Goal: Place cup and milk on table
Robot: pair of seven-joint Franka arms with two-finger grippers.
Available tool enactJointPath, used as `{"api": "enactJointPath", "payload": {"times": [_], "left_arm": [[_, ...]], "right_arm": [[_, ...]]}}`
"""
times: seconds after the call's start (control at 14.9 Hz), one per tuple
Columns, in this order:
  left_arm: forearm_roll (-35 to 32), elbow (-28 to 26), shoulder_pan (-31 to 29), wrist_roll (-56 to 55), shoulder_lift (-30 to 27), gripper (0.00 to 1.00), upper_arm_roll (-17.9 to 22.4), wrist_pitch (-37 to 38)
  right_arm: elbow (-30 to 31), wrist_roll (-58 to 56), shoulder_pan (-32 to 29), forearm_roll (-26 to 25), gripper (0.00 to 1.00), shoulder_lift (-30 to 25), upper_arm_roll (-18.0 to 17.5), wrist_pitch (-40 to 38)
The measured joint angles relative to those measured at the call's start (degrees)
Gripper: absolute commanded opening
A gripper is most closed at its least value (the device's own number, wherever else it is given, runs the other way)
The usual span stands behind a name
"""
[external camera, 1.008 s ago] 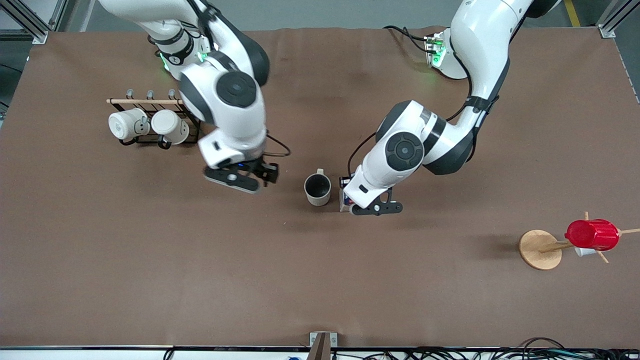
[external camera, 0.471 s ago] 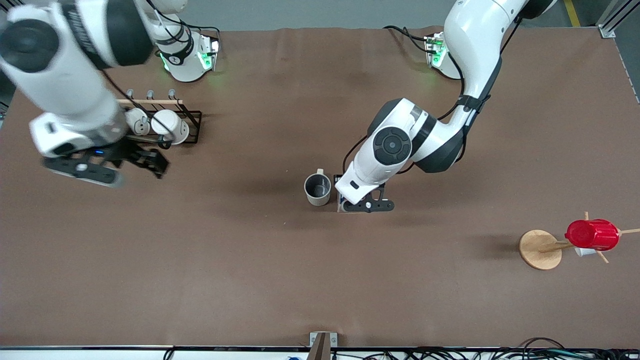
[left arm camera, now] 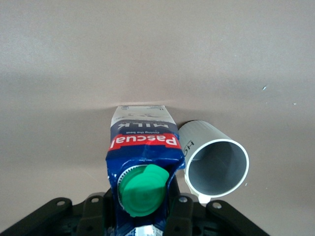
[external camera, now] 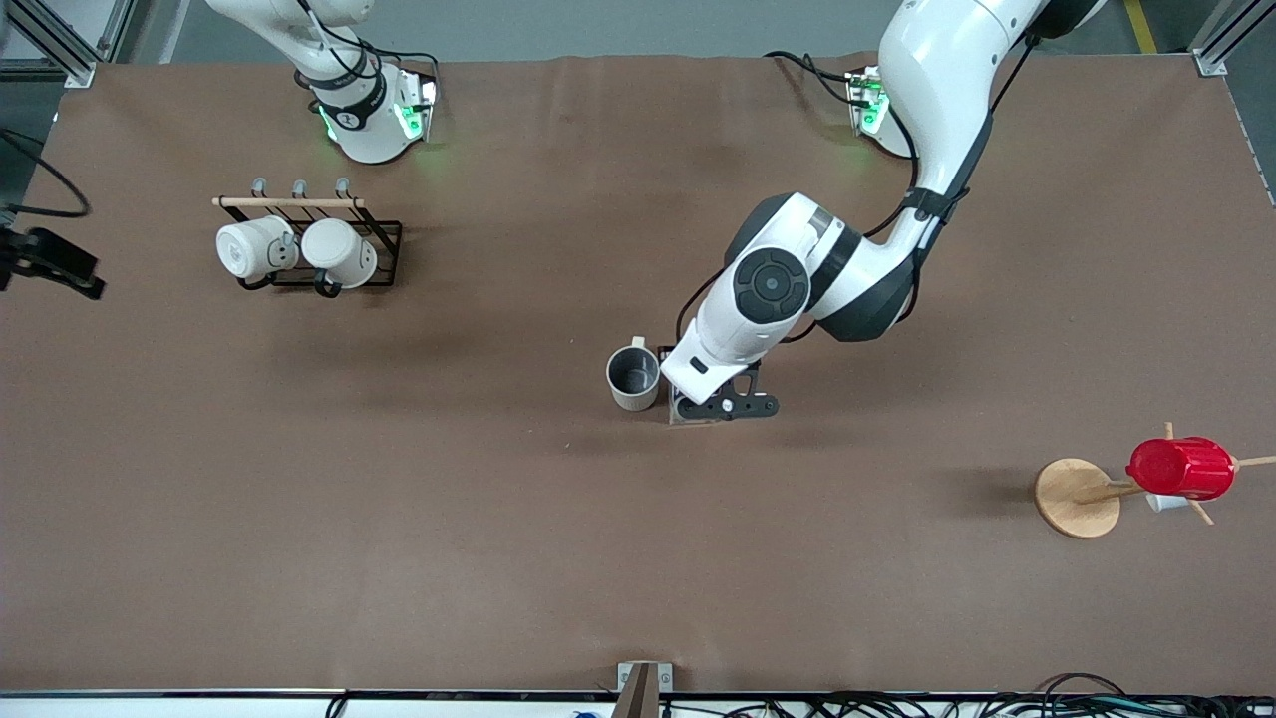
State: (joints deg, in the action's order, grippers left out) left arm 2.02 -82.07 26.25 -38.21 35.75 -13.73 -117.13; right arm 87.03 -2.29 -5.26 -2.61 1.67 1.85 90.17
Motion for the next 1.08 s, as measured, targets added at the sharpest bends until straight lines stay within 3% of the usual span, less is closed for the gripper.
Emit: {"api": "enactJointPath", "payload": {"times": [0.07,0.13,0.27,0.54,0.74,1.08], "left_arm": [[0.00,0.00,0.05,0.00,0.01,0.48,0.00,-0.06],[0.00,0.00,0.06,0.00,0.03,0.60,0.00,-0.09],[0.00,0.00,0.07,-0.01,0.13,1.00,0.00,-0.14],[-1.67,0.78,0.04,-0.01,0.09,1.00,0.20,-0.49],[-7.83,2.43,-0.80,-0.04,-2.26,1.00,0.58,1.73],[-10.97,3.29,-11.47,3.13,-13.21,1.00,0.90,9.60]], "right_arm": [[-0.27,-0.69,0.01,0.65,1.00,0.01,0.68,-0.19],[-0.31,-0.73,0.18,0.92,1.00,0.01,0.78,-0.24],[-0.31,-0.37,1.02,1.05,1.00,0.04,0.71,-0.38],[-0.30,1.18,1.82,1.10,1.00,0.04,0.39,-1.73],[-0.30,1.26,1.85,1.11,1.00,0.04,0.38,-1.85],[-0.45,1.26,2.11,1.14,1.00,0.05,0.32,-2.83]]}}
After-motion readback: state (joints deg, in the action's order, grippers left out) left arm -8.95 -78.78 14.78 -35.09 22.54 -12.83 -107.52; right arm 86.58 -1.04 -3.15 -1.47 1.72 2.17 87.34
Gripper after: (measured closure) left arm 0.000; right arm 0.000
